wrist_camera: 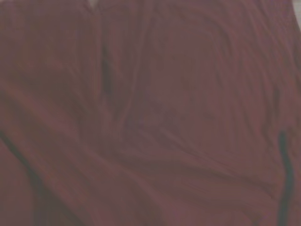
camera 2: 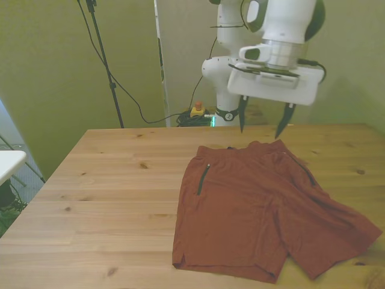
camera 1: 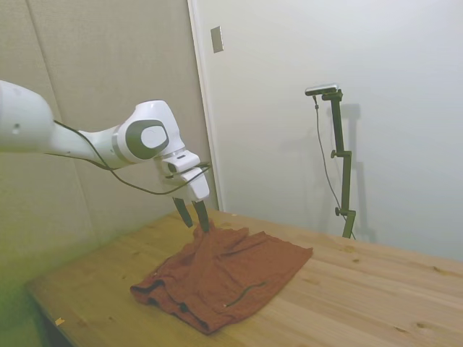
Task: Unfold the shorts
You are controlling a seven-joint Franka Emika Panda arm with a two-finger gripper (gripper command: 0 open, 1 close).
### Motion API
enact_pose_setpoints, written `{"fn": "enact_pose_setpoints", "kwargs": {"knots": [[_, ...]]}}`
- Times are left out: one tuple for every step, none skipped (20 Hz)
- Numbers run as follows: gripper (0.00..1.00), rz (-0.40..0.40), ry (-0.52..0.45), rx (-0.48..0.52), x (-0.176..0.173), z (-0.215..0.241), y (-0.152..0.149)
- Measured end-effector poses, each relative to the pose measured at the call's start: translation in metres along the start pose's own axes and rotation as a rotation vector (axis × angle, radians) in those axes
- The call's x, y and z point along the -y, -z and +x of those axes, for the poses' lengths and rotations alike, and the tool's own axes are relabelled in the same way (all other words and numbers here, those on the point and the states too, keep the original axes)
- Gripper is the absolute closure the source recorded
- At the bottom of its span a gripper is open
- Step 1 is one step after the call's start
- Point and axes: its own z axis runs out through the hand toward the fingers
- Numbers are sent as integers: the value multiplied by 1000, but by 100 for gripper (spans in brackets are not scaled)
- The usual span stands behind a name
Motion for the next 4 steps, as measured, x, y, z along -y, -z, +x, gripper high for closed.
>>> {"fn": "enact_pose_setpoints", "kwargs": {"knots": [[0,0,-7,0,-23,2,3],[0,-1,-8,0,-46,3,5],[0,-3,-5,1,-69,2,6],[0,-5,-1,3,-89,-1,5]]}}
